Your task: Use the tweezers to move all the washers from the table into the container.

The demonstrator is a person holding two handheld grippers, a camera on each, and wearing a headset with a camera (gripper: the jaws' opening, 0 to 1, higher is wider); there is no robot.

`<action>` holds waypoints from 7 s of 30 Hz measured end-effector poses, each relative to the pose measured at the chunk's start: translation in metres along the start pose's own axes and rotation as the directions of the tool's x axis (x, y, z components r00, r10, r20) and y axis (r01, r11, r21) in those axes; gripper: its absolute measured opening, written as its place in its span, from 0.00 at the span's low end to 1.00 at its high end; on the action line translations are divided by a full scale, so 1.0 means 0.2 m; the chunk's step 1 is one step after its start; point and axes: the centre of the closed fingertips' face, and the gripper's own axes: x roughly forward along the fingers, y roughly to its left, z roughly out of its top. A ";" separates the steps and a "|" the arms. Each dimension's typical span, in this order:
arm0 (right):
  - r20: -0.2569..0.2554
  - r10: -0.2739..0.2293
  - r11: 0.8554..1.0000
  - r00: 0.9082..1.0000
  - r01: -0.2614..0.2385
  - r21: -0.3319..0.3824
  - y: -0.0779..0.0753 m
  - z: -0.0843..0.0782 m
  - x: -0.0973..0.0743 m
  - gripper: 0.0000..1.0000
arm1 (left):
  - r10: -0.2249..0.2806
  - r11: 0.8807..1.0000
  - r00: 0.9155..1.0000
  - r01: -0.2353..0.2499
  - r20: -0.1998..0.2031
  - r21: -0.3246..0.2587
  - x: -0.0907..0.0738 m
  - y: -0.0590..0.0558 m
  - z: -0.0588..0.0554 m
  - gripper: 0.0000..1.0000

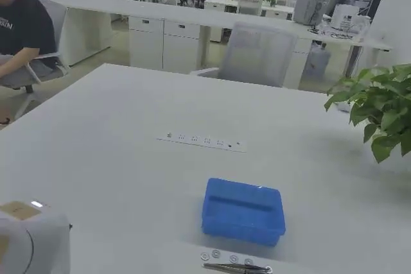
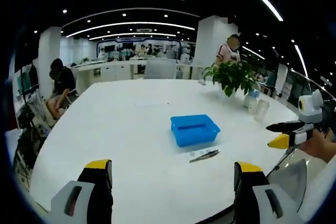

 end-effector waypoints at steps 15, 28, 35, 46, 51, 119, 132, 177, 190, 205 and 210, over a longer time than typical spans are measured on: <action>-0.004 -0.002 1.000 1.000 0.002 0.006 -0.01 0.00 0.00 0.99 | -0.003 1.000 1.000 0.003 0.002 -0.001 0.00 0.00 0.00 0.99; 0.015 -0.008 1.000 1.000 0.008 0.012 -0.02 0.02 0.00 0.97 | -0.016 1.000 1.000 0.016 0.019 -0.010 0.02 0.00 0.01 0.99; 0.009 -0.011 0.999 1.000 0.010 0.035 -0.02 0.01 0.00 0.98 | -0.022 1.000 1.000 0.022 0.020 0.003 0.04 0.00 0.02 0.99; 0.001 -0.031 0.999 1.000 0.031 0.041 -0.04 0.01 0.01 0.99 | -0.030 0.999 1.000 0.030 -0.003 0.024 0.06 0.00 0.01 0.95; -0.002 -0.041 0.998 0.999 0.041 0.038 -0.06 0.02 0.01 0.98 | -0.046 0.998 0.999 0.047 -0.014 0.030 0.08 -0.01 -0.01 0.94; -0.151 -0.033 0.999 0.988 0.038 0.030 -0.07 -0.10 0.09 0.89 | -0.477 0.514 0.736 0.677 -0.481 0.527 0.97 -0.43 -0.41 0.00; -0.163 0.063 0.996 0.985 -0.073 -0.057 0.10 -0.06 0.19 0.84 | -0.535 0.562 0.771 0.630 -0.346 0.536 0.73 -0.50 -0.17 0.00; -0.333 0.510 0.608 0.793 -0.606 -0.513 0.71 0.09 0.40 0.02 | -0.676 0.502 0.701 0.663 -0.226 0.555 0.22 -0.53 0.18 0.01; -0.169 0.467 0.761 0.868 -0.491 -0.424 0.57 0.19 0.62 0.02 | -0.343 0.915 0.939 0.325 0.035 0.238 0.18 -0.16 0.09 0.43; -0.125 0.516 0.782 0.847 -0.526 -0.334 0.50 0.14 0.90 0.02 | -0.025 0.997 1.000 0.023 0.014 0.076 0.03 0.05 -0.09 0.64; -0.129 0.528 0.780 0.839 -0.539 -0.317 0.49 0.12 0.96 0.02 | 0.002 0.997 1.000 0.000 -0.026 0.075 0.05 0.07 -0.14 0.64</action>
